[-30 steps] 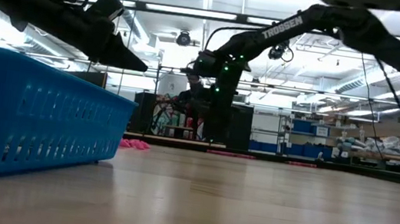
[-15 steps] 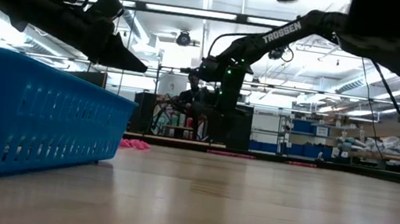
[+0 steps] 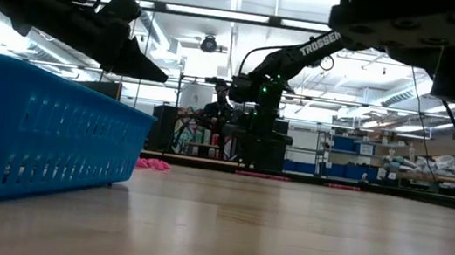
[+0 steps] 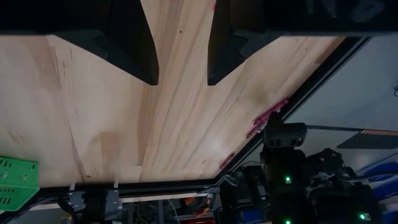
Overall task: Sort crayons
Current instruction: Put the red crayon into the right blue bin
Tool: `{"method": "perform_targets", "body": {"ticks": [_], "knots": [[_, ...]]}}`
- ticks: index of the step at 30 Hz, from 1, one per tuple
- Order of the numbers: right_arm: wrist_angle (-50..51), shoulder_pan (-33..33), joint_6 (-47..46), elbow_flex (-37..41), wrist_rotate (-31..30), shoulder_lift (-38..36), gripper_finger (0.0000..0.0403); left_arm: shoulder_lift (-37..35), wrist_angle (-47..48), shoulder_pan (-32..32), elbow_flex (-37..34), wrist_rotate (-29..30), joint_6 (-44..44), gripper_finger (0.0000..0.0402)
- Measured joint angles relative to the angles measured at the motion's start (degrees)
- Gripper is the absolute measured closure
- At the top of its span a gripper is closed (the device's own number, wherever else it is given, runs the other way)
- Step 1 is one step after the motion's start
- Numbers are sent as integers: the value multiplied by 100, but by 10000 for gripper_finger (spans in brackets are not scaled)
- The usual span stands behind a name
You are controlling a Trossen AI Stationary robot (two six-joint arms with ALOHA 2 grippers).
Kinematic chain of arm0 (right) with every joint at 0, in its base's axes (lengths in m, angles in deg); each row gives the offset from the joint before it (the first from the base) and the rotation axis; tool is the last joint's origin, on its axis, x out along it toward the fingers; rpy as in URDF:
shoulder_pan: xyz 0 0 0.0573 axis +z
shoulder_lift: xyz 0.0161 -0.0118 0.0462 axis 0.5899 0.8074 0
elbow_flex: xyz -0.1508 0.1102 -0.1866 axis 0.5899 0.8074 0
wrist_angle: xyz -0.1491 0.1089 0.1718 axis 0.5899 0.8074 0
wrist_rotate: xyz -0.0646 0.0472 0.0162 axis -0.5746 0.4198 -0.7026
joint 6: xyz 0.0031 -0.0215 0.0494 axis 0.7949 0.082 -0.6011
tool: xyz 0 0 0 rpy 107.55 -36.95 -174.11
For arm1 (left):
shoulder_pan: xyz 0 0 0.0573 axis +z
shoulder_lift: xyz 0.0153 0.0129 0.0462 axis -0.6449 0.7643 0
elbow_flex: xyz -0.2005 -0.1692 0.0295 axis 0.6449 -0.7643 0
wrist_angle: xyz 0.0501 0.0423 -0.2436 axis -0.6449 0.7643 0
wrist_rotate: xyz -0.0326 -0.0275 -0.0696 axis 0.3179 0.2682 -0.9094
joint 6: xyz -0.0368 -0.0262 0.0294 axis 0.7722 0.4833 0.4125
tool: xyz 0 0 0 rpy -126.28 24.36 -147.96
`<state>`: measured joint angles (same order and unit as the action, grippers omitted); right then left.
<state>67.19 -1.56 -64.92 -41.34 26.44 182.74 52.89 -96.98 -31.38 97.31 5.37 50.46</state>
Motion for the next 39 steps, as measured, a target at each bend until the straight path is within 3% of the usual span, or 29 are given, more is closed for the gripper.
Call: {"method": "perform_targets", "body": {"ticks": [25, 39], "knots": [[352, 41, 173, -22, 665, 166, 287, 0, -46, -4, 0, -7, 2, 253], [705, 639, 601, -15, 274, 120, 287, -2, -51, -2, 0, -19, 3, 253]]}}
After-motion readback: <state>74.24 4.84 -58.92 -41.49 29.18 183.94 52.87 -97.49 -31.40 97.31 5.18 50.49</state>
